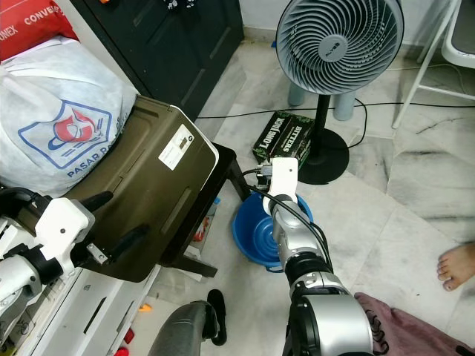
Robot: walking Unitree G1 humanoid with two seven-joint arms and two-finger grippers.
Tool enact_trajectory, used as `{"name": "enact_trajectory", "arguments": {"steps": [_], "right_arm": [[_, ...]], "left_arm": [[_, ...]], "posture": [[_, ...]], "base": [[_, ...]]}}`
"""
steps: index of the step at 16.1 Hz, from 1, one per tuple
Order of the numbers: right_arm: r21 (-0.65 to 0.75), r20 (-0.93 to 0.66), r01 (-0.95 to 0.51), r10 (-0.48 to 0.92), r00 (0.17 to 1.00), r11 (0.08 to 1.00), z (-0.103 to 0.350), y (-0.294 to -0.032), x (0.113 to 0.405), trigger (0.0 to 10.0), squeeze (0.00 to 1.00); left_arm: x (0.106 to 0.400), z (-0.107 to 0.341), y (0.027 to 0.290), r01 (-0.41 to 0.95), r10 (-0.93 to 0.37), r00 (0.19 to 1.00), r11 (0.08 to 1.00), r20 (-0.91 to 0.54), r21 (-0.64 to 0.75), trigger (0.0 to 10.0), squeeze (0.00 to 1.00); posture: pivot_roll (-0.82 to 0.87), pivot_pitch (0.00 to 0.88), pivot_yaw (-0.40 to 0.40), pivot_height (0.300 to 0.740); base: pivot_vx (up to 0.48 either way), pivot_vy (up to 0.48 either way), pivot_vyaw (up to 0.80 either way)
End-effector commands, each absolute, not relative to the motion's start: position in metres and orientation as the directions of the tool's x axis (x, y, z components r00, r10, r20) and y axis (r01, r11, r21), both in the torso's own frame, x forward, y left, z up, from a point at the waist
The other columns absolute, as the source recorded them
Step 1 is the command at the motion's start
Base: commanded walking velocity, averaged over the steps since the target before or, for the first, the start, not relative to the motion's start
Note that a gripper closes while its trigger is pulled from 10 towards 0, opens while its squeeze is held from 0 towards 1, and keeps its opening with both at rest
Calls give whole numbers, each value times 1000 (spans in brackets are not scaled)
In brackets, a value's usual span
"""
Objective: Clean up the room
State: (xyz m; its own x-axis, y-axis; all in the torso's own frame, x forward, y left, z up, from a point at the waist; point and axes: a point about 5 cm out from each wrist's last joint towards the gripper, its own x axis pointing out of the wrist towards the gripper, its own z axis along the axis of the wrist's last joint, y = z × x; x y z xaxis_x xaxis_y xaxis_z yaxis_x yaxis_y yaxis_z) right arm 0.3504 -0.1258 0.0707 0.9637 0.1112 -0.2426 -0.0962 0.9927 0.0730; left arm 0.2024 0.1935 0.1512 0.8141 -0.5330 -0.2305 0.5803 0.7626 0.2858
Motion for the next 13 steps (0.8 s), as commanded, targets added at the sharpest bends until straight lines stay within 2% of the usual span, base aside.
{"name": "enact_trajectory", "arguments": {"steps": [1,9,11,13], "right_arm": [[80,-247,-127,143,958,989,70,-115,350,10000,1000],[82,-188,-196,209,960,977,69,-112,340,10000,1000],[54,-168,-228,234,958,972,65,-116,325,10000,1000],[6,-146,-303,300,943,953,62,-123,288,10000,1000]], "left_arm": [[201,148,198,571,-516,819,772,-250,279,10000,0],[202,145,192,571,-520,820,776,-240,269,10000,0],[205,142,186,567,-523,823,782,-221,260,10000,0],[212,138,175,548,-519,836,803,-175,235,10000,0]], "posture": [[238,298,246,740],[200,294,225,740],[166,284,204,740],[115,270,170,740]], "base": [[0,0,0],[0,0,0],[0,0,0],[0,0,0]]}}
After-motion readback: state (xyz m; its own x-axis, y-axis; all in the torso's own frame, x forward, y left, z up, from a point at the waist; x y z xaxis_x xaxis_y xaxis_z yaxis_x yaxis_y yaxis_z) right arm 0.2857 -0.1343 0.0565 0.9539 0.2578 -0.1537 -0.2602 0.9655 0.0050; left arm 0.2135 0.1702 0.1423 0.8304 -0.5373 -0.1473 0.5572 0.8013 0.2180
